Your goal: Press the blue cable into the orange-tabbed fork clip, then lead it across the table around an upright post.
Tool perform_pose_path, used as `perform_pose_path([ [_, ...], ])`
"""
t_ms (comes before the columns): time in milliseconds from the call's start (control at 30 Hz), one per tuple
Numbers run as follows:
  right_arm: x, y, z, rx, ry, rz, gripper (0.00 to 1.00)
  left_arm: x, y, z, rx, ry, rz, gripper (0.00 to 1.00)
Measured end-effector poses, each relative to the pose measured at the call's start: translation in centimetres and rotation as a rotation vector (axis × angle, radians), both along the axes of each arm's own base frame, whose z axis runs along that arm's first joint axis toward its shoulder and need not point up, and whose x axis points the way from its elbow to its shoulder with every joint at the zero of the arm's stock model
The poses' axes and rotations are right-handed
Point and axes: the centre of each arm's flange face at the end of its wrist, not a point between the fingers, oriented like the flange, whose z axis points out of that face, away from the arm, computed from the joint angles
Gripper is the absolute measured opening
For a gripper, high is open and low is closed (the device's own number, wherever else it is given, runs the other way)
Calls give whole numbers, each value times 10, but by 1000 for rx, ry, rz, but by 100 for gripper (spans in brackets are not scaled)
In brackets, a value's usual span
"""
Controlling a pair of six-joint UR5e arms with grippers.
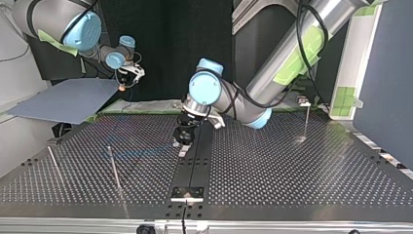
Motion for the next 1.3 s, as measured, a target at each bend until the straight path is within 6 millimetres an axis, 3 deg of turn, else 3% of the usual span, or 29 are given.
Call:
perform_pose_path([
  [267, 0, 0, 0, 1, 0, 0, 0, -6, -15, 16, 11, -25, -20, 100],
  [700, 0, 1, -1, 3, -2, -1, 0, -10, -37, 60, -22, -68, -46, 100],
  [1300, 0, 1, -1, 8, -3, 0, 0, -23, -59, 89, -16, -106, -75, 100],
])
